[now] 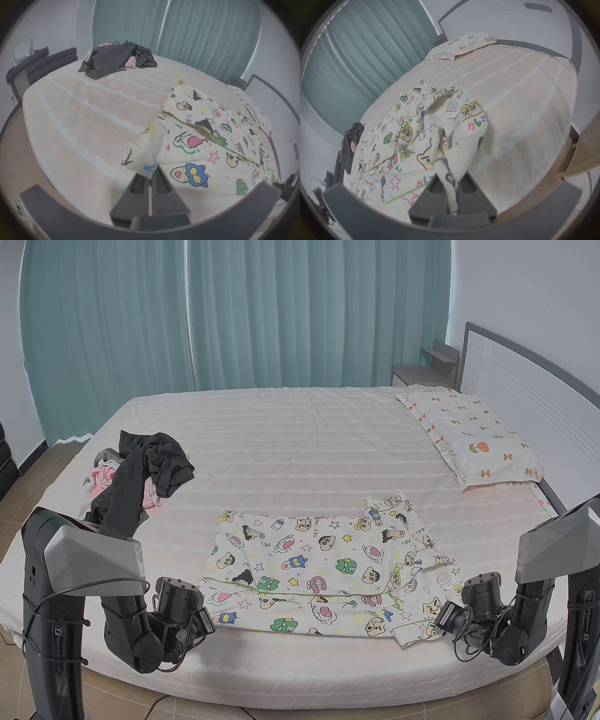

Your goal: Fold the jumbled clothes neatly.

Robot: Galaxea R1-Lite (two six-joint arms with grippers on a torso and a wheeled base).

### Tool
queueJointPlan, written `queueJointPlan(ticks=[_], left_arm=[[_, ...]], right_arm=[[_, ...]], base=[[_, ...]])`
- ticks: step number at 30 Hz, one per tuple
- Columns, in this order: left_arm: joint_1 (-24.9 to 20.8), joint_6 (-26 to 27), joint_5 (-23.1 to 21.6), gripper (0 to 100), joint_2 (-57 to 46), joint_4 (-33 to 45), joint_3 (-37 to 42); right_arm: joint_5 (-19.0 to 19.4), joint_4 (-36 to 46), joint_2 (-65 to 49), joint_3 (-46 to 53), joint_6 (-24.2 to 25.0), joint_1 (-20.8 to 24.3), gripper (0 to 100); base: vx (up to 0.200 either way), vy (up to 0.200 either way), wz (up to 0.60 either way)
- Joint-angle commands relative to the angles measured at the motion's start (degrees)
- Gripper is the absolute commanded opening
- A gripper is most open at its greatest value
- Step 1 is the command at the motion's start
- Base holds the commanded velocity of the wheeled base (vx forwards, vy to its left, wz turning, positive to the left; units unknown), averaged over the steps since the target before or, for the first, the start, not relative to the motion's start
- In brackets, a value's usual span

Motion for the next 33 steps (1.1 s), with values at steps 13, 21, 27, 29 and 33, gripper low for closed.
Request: queueJointPlan(ticks=[13, 21, 27, 29, 33], left_arm=[[-3.09, -0.01, 0.03, 0, -1.99, -0.08, 7.58], [-3.09, -0.45, 0.03, 0, -1.72, -0.08, 8.46], [-3.18, -0.54, -0.06, 100, -1.55, -0.08, 8.11], [-3.18, -0.63, -0.15, 100, -1.46, -0.17, 7.93], [-3.09, -1.24, -0.15, 100, -1.9, -0.52, 8.02]], right_arm=[[1.24, 0.09, -1.61, 3.74, -2.09, -0.57, 0], [1.24, 0.09, -1.26, 4.0, -2.18, -0.39, 0], [2.3, 0.0, -1.08, 3.92, -2.18, -0.3, 100], [3.0, -0.35, -1.08, 4.0, -2.18, -0.3, 100], [3.09, -0.61, -1.87, 4.62, -2.09, -0.39, 100]], base=[[0.0, 0.0, 0.0], [0.0, 0.0, 0.0], [0.0, 0.0, 0.0], [0.0, 0.0, 0.0], [0.0, 0.0, 0.0]])
